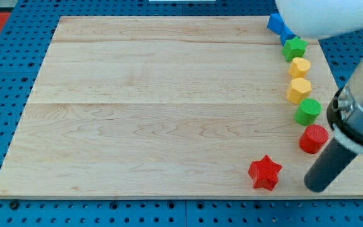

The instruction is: Move the red circle above the red star

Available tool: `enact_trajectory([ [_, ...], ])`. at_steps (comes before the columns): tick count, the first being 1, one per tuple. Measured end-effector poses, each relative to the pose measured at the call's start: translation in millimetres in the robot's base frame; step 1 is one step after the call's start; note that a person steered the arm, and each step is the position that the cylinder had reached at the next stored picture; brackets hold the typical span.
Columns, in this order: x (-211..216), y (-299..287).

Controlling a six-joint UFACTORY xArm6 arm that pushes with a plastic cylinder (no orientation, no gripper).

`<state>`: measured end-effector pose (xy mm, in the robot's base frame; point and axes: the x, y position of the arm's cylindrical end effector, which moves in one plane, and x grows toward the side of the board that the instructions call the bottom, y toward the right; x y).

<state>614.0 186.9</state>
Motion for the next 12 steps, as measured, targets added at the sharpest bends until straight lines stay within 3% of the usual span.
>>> enact_trajectory([
  [1,-15,-33],
  [2,-56,-104],
  [3,-53,-89],
  [4,-31,7],
  [5,-40,62],
  [6,-78,62],
  [7,-99,-2],
  [8,-90,-68],
  [10,-107,-135],
  [11,-70,-32],
  [12,-73,55],
])
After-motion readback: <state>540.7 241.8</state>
